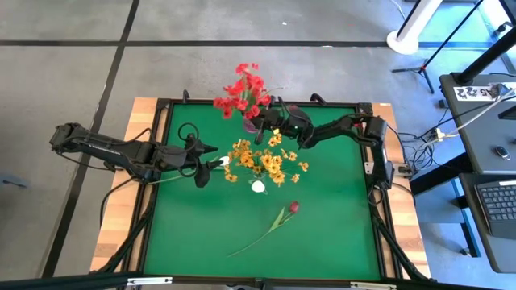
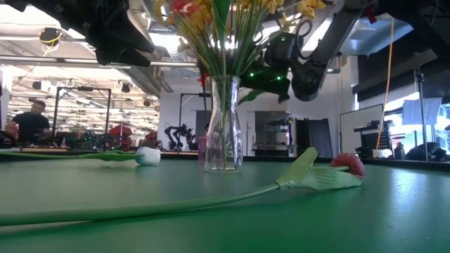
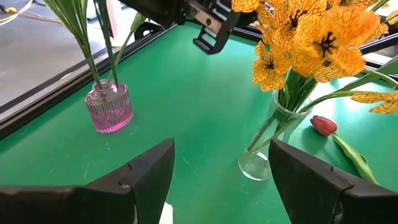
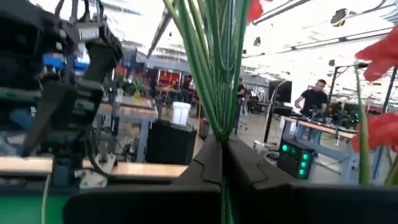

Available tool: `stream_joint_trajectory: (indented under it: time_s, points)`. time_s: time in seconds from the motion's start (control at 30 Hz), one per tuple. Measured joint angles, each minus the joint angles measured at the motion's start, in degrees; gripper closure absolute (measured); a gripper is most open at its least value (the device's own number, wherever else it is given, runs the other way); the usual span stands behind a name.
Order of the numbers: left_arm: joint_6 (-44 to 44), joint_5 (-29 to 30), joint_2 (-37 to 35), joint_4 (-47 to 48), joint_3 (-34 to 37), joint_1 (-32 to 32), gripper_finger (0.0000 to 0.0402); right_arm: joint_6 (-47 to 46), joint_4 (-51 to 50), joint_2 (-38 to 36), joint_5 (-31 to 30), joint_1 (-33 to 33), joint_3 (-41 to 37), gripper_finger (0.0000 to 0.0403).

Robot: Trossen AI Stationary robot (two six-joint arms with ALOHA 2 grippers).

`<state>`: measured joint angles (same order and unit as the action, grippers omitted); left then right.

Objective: Sort flowers into vase by color
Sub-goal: Put the red flowers into the pink vase

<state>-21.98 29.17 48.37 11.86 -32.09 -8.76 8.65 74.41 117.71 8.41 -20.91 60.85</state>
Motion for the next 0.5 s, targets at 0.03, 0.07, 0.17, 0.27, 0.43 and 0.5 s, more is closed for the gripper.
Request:
stream_joint_trajectory:
  time_s: [0.03, 0.07, 0.17, 0.27, 0.43, 0.5]
  points:
    - [0.0, 0.0, 0.0, 0.2, 0.0, 0.0, 0.0147, 0.5, -0.6, 0.0, 0.0, -0.1, 0.0, 0.0402]
    - [0.0, 0.0, 0.0, 0.4, 0.0, 0.0, 0.0147, 0.7, -1.5, 0.0, -0.3, -0.2, 0.0, 0.0402]
    - [0.0, 0.0, 0.0, 0.6, 0.0, 0.0, 0.0147, 1.3, -2.5, 0.0, -0.9, -0.7, 0.0, 0.0402]
    - [0.0, 0.0, 0.0, 0.6, 0.0, 0.0, 0.0147, 2.6, -2.0, 0.0, -1.3, -1.0, 0.0, 0.0402]
    - [0.0, 0.0, 0.0, 0.6, 0.0, 0.0, 0.0147, 3.7, -2.4, 0.0, -1.4, -1.6, 0.0, 0.0402]
    - [0.0, 0.0, 0.0, 0.6, 0.0, 0.0, 0.0147, 3.7, -2.4, 0.0, -1.4, -1.7, 0.0, 0.0402]
